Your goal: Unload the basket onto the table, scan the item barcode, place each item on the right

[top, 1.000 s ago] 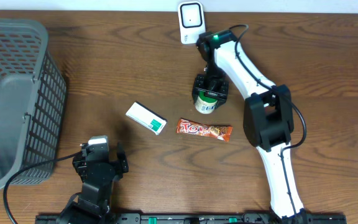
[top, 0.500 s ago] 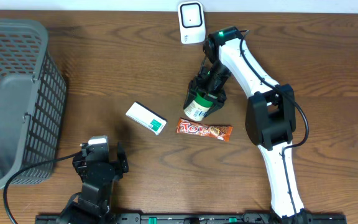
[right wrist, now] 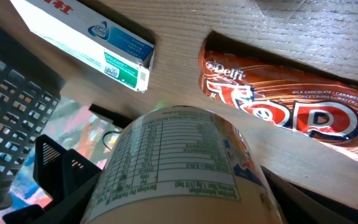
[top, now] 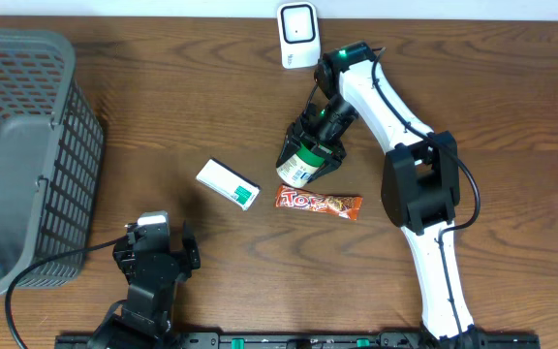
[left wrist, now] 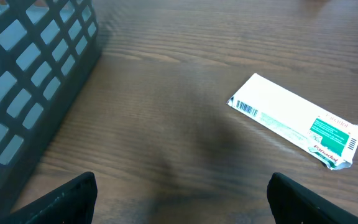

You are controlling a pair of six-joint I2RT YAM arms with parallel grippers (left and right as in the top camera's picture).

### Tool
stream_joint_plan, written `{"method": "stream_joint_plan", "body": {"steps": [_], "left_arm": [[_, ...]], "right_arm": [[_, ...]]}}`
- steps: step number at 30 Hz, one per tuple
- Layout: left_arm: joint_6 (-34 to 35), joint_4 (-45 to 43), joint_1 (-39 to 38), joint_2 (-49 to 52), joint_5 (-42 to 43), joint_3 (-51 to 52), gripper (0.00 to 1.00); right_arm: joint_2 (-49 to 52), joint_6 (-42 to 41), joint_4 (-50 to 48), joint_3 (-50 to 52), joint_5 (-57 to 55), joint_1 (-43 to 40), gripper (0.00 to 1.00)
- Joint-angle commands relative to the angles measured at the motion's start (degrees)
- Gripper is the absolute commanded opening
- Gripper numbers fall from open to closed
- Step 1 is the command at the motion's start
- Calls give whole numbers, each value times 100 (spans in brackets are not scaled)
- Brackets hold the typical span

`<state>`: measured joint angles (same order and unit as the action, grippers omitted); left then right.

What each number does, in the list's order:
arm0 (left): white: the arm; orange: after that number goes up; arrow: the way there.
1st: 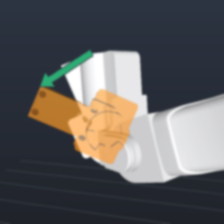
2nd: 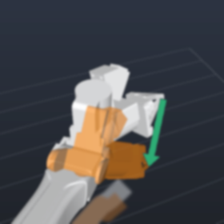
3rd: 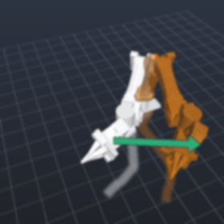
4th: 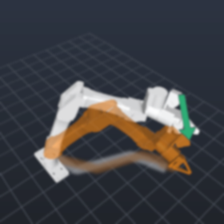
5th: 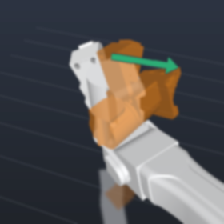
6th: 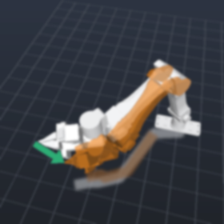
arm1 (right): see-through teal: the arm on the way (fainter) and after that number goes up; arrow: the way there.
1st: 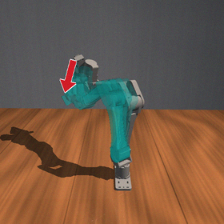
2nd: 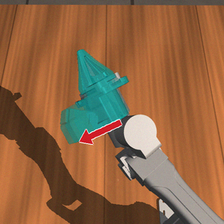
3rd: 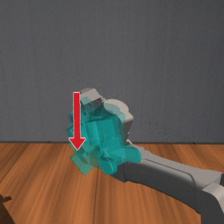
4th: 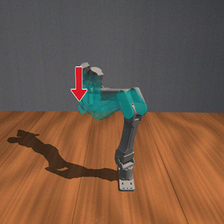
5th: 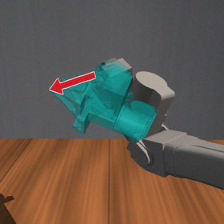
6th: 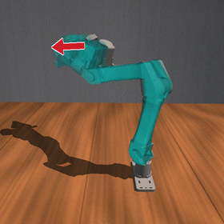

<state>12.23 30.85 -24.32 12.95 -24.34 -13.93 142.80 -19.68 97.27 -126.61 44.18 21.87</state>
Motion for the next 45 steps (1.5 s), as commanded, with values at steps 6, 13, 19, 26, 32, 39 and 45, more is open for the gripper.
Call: {"method": "stream_joint_plan", "body": {"steps": [6,13,19,26,32,39,45], "left_arm": [[55,-4,13,-35,-76,-9,88],[55,-4,13,-35,-76,-9,87],[55,-4,13,-35,-76,-9,88],[55,-4,15,-35,-76,-9,87],[55,-4,13,-35,-76,-9,88],[55,-4,13,-35,-76,-9,87],[55,-4,13,-35,-76,-9,88]], "right_arm": [[-9,107,-76,-245,-404,146,45],[-9,85,-555,-1342,-1008,184,47],[-9,-90,-1434,-2542,-2105,212,57],[-7,-125,-2583,-2815,-3475,214,61],[11,374,-4098,-2662,-4113,234,57],[289,476,-5386,-2647,-5200,297,49],[905,828,-6441,-2647,-5860,315,52]]}}
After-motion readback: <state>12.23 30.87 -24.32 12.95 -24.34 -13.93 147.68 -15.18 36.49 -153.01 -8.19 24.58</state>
